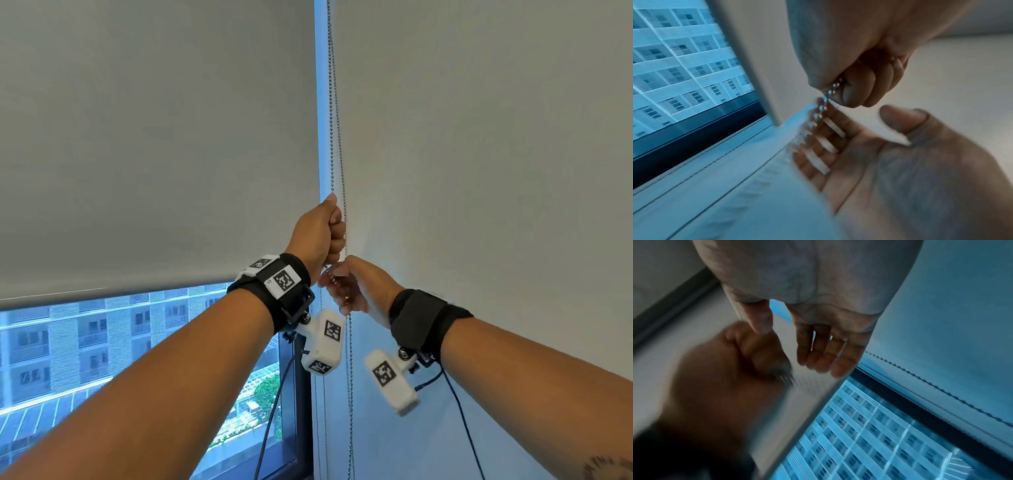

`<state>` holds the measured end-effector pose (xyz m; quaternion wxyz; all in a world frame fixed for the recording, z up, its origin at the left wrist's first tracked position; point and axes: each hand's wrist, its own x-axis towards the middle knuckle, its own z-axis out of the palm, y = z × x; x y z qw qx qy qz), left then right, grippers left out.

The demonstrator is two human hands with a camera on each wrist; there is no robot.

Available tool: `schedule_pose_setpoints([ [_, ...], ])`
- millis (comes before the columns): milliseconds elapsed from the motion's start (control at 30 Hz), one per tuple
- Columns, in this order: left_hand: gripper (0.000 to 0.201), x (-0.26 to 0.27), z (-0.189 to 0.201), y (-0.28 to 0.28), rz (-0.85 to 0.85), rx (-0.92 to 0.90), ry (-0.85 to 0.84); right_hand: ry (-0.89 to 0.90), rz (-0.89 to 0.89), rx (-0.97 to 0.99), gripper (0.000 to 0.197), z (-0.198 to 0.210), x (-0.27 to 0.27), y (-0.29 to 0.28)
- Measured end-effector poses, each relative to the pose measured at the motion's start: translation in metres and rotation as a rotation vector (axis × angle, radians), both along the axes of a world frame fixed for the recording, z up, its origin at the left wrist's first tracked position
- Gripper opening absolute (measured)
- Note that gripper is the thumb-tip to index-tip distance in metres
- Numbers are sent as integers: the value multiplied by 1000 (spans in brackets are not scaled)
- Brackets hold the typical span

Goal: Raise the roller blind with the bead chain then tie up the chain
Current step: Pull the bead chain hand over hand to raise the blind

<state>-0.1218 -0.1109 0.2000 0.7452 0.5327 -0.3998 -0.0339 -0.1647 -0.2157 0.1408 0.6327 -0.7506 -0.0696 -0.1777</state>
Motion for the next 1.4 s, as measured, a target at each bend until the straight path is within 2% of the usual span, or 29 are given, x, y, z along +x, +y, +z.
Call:
schedule_pose_setpoints([
  [133,46,8,-23,-1,7,12,34,-103,4,121,40,28,3,-17],
  [233,47,7,-43,-6,-1,27,58,-179,37,249,37,60,1,-8],
  [333,48,5,-57,-14,9,28,87,-189,29,282,34,79,2,7],
  [467,29,13,-63,-20,24,-36,141,-193,-50,363,50,81,9,24],
  [500,30,17,-65,-19,33,-26,121,-207,-70,375,52,78,9,26],
  [567,30,24,-72,-14,76,66,-4,-223,-66,404,54,72,7,29],
  [633,33,33,-77,-5,46,138,-27,-233,-56,429,54,66,6,28],
  [767,47,44,-61,8,-32,144,-16,-216,-47,434,54,47,4,27],
  [967,40,29,-19,14,-50,84,-100,-235,-1,409,54,36,4,27],
  [1100,57,19,2,12,-45,66,-109,-229,-7,381,56,30,0,33],
  [1167,53,12,8,11,-61,48,-98,-194,-7,387,53,25,-2,33],
  [1266,35,3,11,6,-125,14,-26,-162,23,359,54,18,-3,30],
  [1400,35,4,1,8,-214,-3,61,-51,77,133,50,13,-8,15],
])
